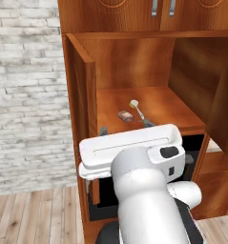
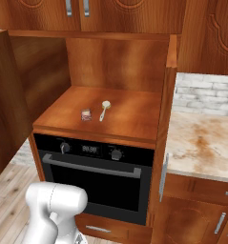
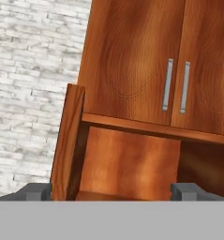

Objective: Pick up the dish brush and bar soap from the sink, and place them back in the cabinet, and close the cabinet doors.

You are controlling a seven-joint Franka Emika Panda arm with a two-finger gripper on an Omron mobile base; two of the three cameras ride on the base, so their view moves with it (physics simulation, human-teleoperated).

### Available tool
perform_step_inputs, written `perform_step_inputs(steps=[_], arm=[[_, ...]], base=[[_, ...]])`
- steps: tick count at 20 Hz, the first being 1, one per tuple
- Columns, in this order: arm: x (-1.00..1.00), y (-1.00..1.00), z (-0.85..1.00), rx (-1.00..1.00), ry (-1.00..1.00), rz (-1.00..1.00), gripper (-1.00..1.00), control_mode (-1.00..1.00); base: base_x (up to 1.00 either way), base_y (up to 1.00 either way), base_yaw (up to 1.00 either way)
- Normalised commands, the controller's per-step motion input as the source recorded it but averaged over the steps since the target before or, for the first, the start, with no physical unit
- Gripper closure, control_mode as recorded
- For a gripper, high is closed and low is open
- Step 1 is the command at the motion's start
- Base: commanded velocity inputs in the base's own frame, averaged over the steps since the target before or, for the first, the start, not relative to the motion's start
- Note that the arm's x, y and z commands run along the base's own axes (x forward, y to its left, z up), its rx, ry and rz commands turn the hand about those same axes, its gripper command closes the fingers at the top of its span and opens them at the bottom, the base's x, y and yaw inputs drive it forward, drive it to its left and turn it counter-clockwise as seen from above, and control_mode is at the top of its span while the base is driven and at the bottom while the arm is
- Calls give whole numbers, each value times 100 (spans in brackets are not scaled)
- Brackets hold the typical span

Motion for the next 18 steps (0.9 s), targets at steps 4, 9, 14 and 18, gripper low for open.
perform_step_inputs(steps=[4, 9, 14, 18], arm=[[11, 37, -24, 0, -13, 0, -100, -100], [18, 41, -25, 0, -13, 0, -100, -100], [39, 36, -21, 0, -10, 0, -100, -100], [56, 35, -21, 0, -7, -2, -100, -100]], base=[[0, 0, 0], [0, 0, 0], [0, 0, 0], [0, 0, 0]])
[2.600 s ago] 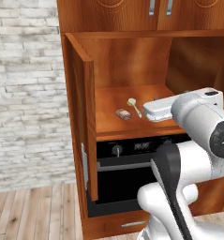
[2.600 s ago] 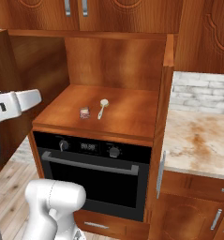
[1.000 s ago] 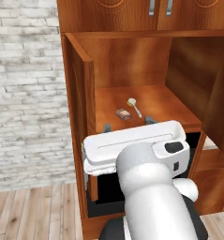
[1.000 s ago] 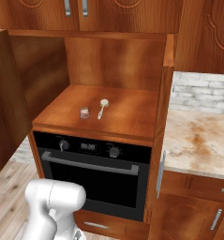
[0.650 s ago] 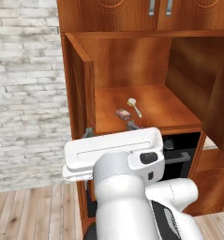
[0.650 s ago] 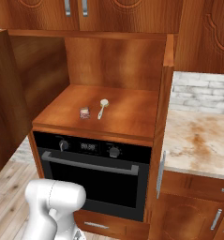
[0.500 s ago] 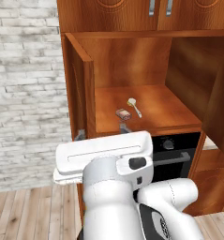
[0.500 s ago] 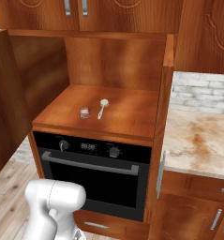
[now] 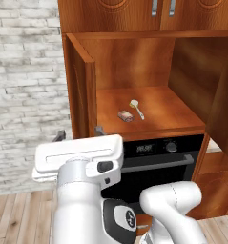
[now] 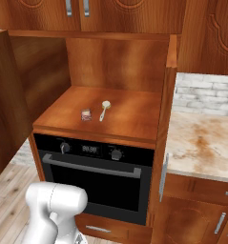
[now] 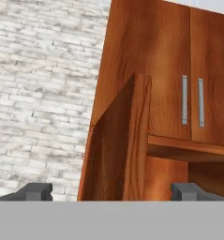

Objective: Pick up the dish brush and bar soap from the sink, and place them back in the cabinet, and close the cabinet doors.

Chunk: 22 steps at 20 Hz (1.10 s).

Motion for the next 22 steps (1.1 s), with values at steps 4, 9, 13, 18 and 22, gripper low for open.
perform_step_inputs(steps=[4, 9, 13, 18, 22], arm=[[60, 37, -25, 0, -7, -3, -100, -100], [45, 34, -30, 0, -8, -5, -100, -100], [37, 31, -23, 0, -5, -5, -100, -100], [28, 20, -2, 2, -2, -5, -100, -100], [16, 19, 0, 2, 0, -5, -100, -100]], base=[[0, 0, 0], [0, 0, 0], [0, 0, 0], [0, 0, 0], [0, 0, 0]])
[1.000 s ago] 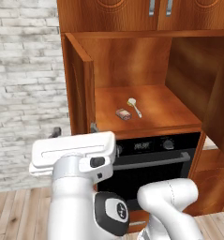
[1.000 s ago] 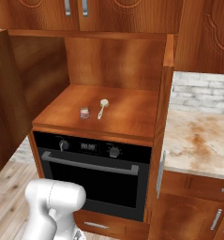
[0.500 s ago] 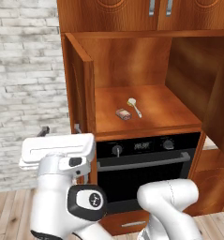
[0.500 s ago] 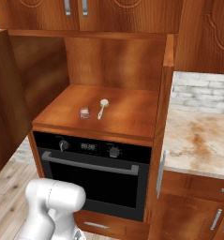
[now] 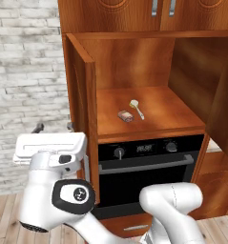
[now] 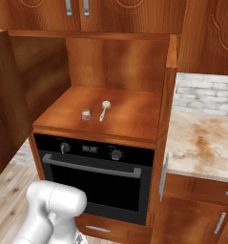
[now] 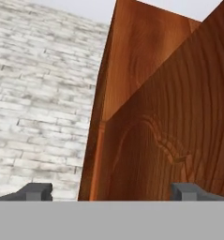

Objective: Pick up the dish brush and bar soap from the sink, and place them back in the cabinet, and close the cabinet doors.

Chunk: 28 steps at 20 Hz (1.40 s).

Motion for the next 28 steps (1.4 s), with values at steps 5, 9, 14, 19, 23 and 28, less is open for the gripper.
perform_step_inputs(steps=[5, 9, 14, 19, 23, 28], arm=[[17, 4, 0, 1, 0, -3, -100, -100], [23, 3, 0, 0, 0, -5, -100, -100], [28, 0, 0, 0, 0, -8, -100, -100], [24, 0, -3, 0, 0, -8, -100, -100], [21, 0, -5, 1, 0, -9, -100, -100], [23, 0, -1, 1, 0, -9, -100, -100]], base=[[0, 0, 0], [0, 0, 0], [0, 0, 0], [0, 0, 0], [0, 0, 0], [0, 0, 0]])
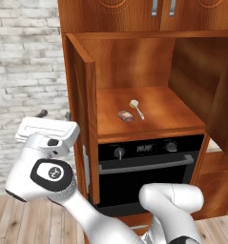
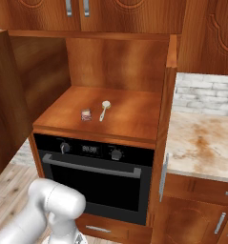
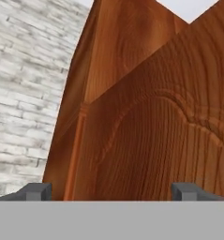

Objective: Pick up the dish brush and bar soap from the sink, and place them back in the cabinet, and close the cabinet doors.

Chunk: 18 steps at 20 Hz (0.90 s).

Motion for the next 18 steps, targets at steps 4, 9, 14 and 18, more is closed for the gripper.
perform_step_inputs(steps=[4, 9, 14, 18], arm=[[11, 0, -3, 6, 0, -16, -100, -100], [1, -12, 0, 9, 0, -18, -100, -100], [0, -27, 0, 8, 0, -20, -100, -100], [0, -34, 1, 5, 0, -17, -100, -100]], base=[[0, 0, 0], [0, 0, 0], [0, 0, 0], [0, 0, 0]])
